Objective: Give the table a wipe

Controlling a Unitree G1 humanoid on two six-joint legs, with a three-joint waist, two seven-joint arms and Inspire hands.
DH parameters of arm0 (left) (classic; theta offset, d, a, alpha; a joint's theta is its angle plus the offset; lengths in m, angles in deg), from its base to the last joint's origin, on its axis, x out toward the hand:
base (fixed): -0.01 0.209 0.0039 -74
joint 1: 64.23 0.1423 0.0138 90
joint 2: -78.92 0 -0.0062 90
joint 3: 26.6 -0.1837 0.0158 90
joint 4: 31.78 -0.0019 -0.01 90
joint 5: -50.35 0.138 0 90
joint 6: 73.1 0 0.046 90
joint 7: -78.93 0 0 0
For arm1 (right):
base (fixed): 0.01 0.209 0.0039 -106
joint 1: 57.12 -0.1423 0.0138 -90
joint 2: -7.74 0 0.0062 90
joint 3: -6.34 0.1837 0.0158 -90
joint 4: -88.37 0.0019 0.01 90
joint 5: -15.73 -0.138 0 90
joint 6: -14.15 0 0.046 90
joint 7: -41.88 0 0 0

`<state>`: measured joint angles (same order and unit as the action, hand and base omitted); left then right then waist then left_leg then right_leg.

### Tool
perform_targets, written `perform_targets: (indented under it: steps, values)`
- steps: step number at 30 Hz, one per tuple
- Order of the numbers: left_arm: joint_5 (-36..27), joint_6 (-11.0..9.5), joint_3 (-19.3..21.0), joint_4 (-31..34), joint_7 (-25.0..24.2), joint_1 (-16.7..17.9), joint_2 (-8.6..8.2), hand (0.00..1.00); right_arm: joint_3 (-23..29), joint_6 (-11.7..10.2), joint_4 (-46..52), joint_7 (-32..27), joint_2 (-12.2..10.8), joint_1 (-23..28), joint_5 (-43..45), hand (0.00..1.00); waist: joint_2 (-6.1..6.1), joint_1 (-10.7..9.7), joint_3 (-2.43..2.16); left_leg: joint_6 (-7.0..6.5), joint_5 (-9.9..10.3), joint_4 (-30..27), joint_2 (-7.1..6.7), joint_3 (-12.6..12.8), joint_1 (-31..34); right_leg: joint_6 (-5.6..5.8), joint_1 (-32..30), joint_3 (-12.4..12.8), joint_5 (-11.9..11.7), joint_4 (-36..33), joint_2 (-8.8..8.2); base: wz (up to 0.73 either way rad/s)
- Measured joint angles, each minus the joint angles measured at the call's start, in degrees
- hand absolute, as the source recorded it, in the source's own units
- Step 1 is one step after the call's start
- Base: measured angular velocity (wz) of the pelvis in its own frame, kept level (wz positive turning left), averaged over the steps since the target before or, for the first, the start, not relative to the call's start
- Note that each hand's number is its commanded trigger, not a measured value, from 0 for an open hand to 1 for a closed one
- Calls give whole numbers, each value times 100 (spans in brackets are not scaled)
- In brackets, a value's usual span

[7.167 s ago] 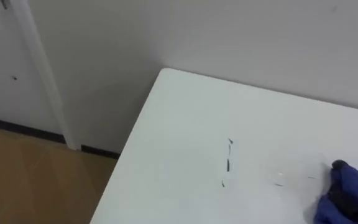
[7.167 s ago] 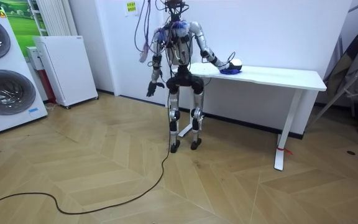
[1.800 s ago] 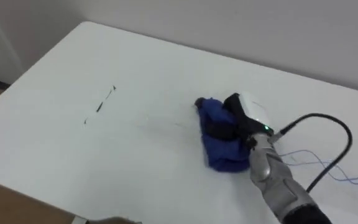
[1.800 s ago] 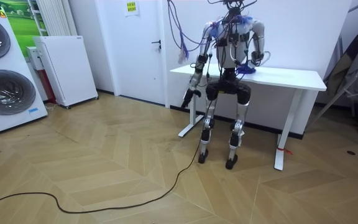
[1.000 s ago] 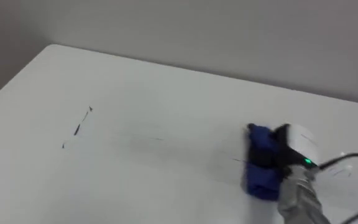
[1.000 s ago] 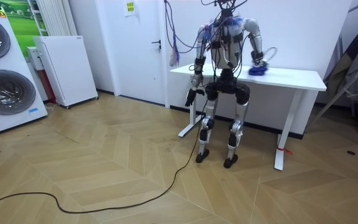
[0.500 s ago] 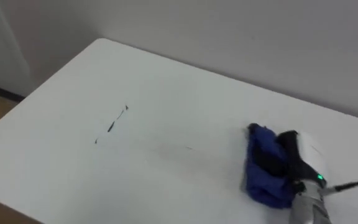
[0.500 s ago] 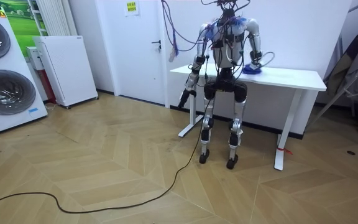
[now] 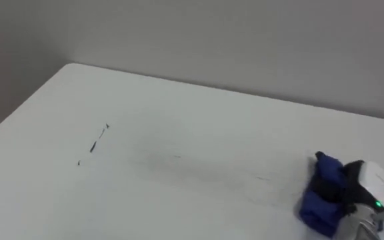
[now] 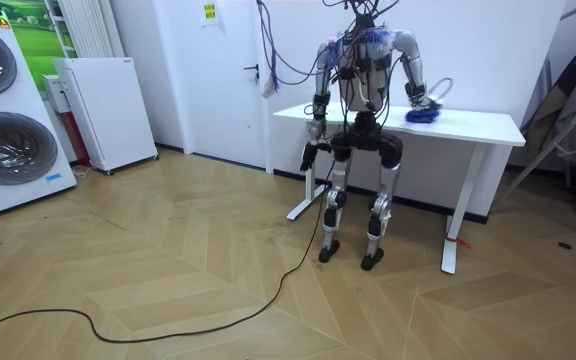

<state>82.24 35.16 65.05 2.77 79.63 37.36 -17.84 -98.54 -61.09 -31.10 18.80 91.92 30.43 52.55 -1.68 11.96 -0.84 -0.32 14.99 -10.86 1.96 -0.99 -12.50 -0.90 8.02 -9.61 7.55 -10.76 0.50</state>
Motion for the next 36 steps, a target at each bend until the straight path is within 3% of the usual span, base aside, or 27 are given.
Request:
perform_targets:
  steps: [2,4,6,7,9,10,11,13,14,15,16,17,19,20,22,24,26,28,29,30,32,33,34,35,36]
  values:
    - [0,41,-100,22,-3,-67,-50,0,-609,30,300,437,-368,-293,494,100,-16,66,24,32,-20,-1,7,-159,101,-49,-82,-50,0,6,39,-5]
    - [13,42,-211,260,-21,-88,-174,0,-990,-112,504,921,-692,-619,633,100,33,223,103,62,-70,22,5,-301,202,-63,-140,-84,60,8,39,42]
    - [2,58,-242,428,-34,50,-219,0,-1029,-244,491,1081,-730,-763,560,100,52,281,114,70,-101,25,-27,-411,298,-46,-166,-197,123,0,-10,55]
    - [-40,61,-245,481,-37,156,-201,0,-1008,-301,394,1061,-645,-763,454,100,39,252,116,72,-130,8,-42,-392,298,-30,-190,-174,173,-21,-51,70]
    - [-180,58,-205,505,-38,360,-171,0,-788,-626,270,866,-526,-545,318,100,45,163,125,63,-139,-46,-93,-376,291,26,-178,-174,248,-155,-130,48]
    - [-222,55,-160,477,-38,445,-154,0,-599,-957,91,570,-476,-392,223,100,47,34,126,61,-139,-81,-122,-344,285,70,-173,-156,279,-262,-173,35]
    - [-219,44,-115,445,-40,456,-146,0,-478,-1100,20,398,-449,-280,146,100,46,-34,127,49,-146,-93,-141,-304,284,101,-183,-149,299,-321,-207,48]
    - [107,-99,279,126,-38,337,-72,0,216,-1591,-117,-268,-276,303,-422,100,-46,-321,148,-27,-189,-99,-198,131,283,226,-300,-80,384,-696,-360,41]
    - [218,-114,341,79,-37,316,-16,0,405,-1645,-124,-422,-222,457,-590,100,-29,-390,137,-53,-205,-101,-206,279,279,238,-353,-11,391,-808,-393,0]
    - [406,-136,569,67,-31,304,91,0,749,-1690,-139,-743,-57,739,-868,100,-9,-435,112,-79,-219,-94,-183,596,279,249,-501,179,384,-993,-429,-52]
    - [507,-171,872,11,10,283,212,0,1003,-1727,-227,-1014,168,949,-1003,100,-71,-440,110,-117,-197,-101,-181,848,279,294,-589,242,355,-1011,-449,-78]
    - [513,-174,1024,3,35,284,282,0,1102,-1728,-304,-1112,277,994,-1065,100,-19,-444,73,-161,-170,-115,-167,947,275,305,-620,228,343,-1003,-459,-108]
    - [511,-229,1460,33,136,288,526,0,1507,-1727,-908,-1303,619,1012,-1212,100,-26,-472,38,-305,45,-217,22,1421,331,433,-731,-52,322,-1196,-572,-95]
    - [500,-241,1481,40,155,257,566,0,1604,-1727,-1099,-1332,701,1013,-1289,100,-21,-523,35,-301,100,-283,78,1575,333,458,-780,-161,391,-1426,-713,-35]
    - [472,-376,1487,60,216,146,683,0,1962,-1713,-1797,-1435,857,1086,-1664,100,-12,-678,13,-207,218,-421,351,2235,260,575,-773,-257,516,-1789,-1365,-3]
    - [460,-446,1485,68,205,113,688,0,2063,-1625,-1985,-1424,874,1052,-1700,100,-23,-645,17,-141,272,-583,537,2480,316,646,-811,-112,425,-1613,-1655,-38]
    - [343,-446,1230,78,207,48,738,0,2014,-1588,-2044,-1414,836,1036,-1698,100,-37,-686,13,-80,363,-896,762,2394,525,721,-689,-164,193,-1148,-1762,-12]
    - [239,-373,758,76,209,-243,739,0,1942,-1515,-1980,-1363,670,955,-1696,100,-181,-698,9,-31,370,-1160,902,2087,858,783,-470,-404,-196,-477,-1848,24]
    - [240,-352,647,78,209,-316,721,0,1908,-1438,-1972,-1363,618,888,-1694,100,-204,-648,16,1,385,-1252,973,2087,924,783,-451,-492,-285,-382,-1830,-20]
    - [233,-342,460,68,209,-435,678,0,1775,-1276,-1895,-1362,481,694,-1633,100,-263,-449,22,83,408,-1376,1063,2060,1001,796,-512,-471,-433,-305,-1755,-79]
    - [213,-348,266,-85,206,-600,607,0,1418,-887,-1813,-1249,281,235,-1360,100,-283,-114,27,248,465,-1504,1137,1616,1027,786,-593,-455,-478,-311,-1562,-113]
    - [156,-362,217,-257,194,-685,563,0,1037,-642,-1625,-999,138,-134,-963,100,-285,-14,29,384,479,-1506,1145,1184,1035,783,-634,-467,-476,-314,-1416,-107]
    - [129,-351,86,-440,165,-783,533,0,671,-494,-1417,-715,-54,-565,-481,100,-290,-32,31,547,464,-1473,1145,736,1105,757,-640,-499,-504,-325,-1240,-90]
    - [129,-340,12,-516,141,-861,531,0,475,-472,-1339,-600,-193,-798,-287,100,-295,-58,35,635,457,-1459,1153,525,1183,695,-637,-542,-571,-361,-1140,-41]
    - [131,-334,-103,-648,131,-1089,491,0,159,-493,-1203,-429,-393,-1179,37,100,-266,-81,63,841,405,-1461,1209,292,1386,756,-639,-803,-378,-355,-990,19]
